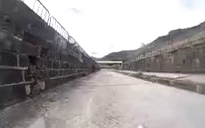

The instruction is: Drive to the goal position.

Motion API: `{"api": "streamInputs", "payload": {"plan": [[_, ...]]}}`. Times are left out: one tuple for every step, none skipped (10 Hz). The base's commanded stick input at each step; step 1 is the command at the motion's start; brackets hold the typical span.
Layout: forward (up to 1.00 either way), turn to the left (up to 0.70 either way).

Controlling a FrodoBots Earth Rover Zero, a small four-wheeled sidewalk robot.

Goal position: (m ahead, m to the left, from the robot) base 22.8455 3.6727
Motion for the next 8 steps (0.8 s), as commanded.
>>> {"api": "streamInputs", "payload": {"plan": [[1.00, 0.00], [1.00, 0.00], [1.00, 0.00], [1.00, 0.00], [1.00, 0.00], [1.00, 0.00], [1.00, 0.00], [1.00, 0.00]]}}
